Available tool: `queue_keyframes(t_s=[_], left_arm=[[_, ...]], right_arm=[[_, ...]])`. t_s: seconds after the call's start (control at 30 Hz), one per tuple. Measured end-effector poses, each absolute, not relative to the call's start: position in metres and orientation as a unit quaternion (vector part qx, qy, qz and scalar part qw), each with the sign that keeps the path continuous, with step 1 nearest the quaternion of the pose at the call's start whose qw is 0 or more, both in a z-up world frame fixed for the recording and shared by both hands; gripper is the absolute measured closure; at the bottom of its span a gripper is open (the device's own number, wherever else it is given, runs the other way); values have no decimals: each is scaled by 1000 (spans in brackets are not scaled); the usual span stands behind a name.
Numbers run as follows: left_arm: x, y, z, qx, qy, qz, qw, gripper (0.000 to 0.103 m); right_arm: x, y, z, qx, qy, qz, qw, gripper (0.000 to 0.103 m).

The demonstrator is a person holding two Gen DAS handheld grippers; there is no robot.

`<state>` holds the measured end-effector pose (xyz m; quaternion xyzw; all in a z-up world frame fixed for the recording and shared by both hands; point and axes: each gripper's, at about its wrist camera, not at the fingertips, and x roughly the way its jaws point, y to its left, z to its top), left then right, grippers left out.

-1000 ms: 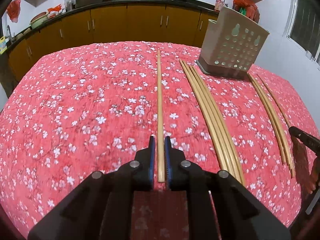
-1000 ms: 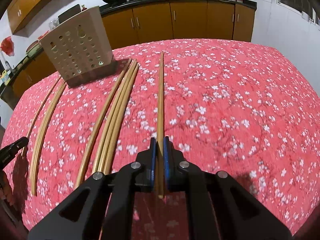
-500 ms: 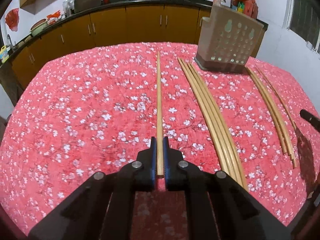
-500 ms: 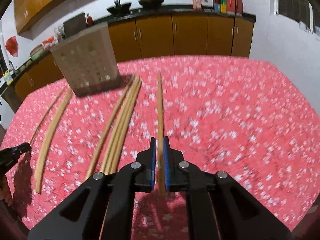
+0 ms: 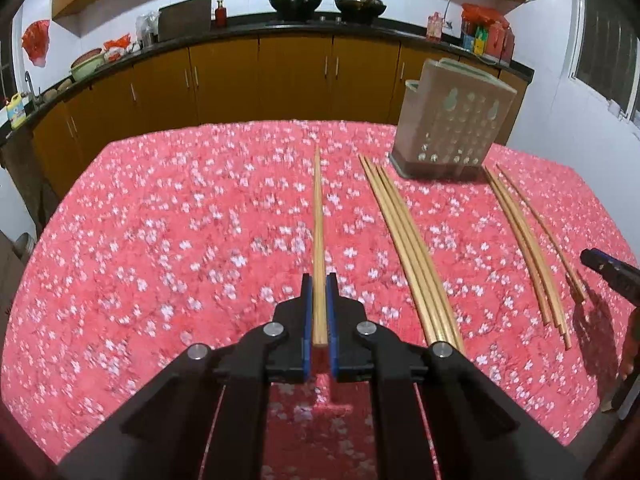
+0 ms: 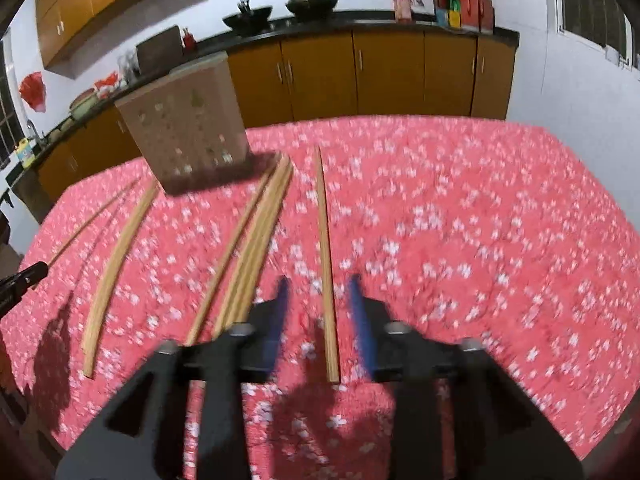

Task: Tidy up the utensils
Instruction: 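Lift the left tool's chopstick upright over the beige holder while the right tool does likewise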

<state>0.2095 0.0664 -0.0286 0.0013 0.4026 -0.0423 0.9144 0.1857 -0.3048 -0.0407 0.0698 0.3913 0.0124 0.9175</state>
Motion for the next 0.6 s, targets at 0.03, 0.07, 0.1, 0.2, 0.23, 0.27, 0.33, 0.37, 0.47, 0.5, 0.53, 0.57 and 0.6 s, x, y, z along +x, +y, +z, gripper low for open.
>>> queue_keyframes(t_s=[0.03, 0.07, 0.1, 0.2, 0.23, 0.27, 0.33, 0.37, 0.47, 0.5, 0.53, 0.57, 0.6], left_arm=[[209, 66, -32, 0, 406, -42, 913, 95], [210, 65, -34, 0, 409, -42, 912, 95], [210, 65, -36, -1, 411, -42, 911, 95], [210, 64, -41, -1, 415, -42, 909, 95], [209, 63, -41, -1, 416, -42, 908, 95], [209, 62, -42, -1, 416, -43, 908, 95], [209, 60, -41, 0, 415, -43, 909, 95], [209, 60, -38, 0, 412, -44, 910, 95], [204, 58, -28, 4, 395, -43, 918, 95], [201, 58, -23, 5, 390, -42, 920, 95], [200, 58, -17, 7, 381, -41, 924, 95], [198, 58, -11, 8, 374, -40, 927, 95], [197, 60, -7, 8, 368, -40, 929, 95]], right_arm=[[187, -303, -45, 67, 399, 12, 915, 65], [188, -302, -49, 61, 406, 11, 912, 71], [190, -300, -54, 54, 415, 10, 908, 76], [187, -299, -62, 49, 419, 3, 906, 86], [186, -297, -63, 41, 417, 0, 908, 88], [186, -295, -63, 36, 417, 1, 908, 95], [185, -293, -62, 35, 419, 4, 907, 95], [184, -294, -62, 37, 419, 5, 907, 95], [176, -301, -48, 53, 398, 6, 916, 95], [171, -304, -37, 59, 382, 7, 922, 95], [169, -306, -32, 60, 374, 8, 926, 95], [167, -308, -25, 61, 364, 9, 929, 95], [163, -311, -15, 62, 350, 8, 935, 95]])
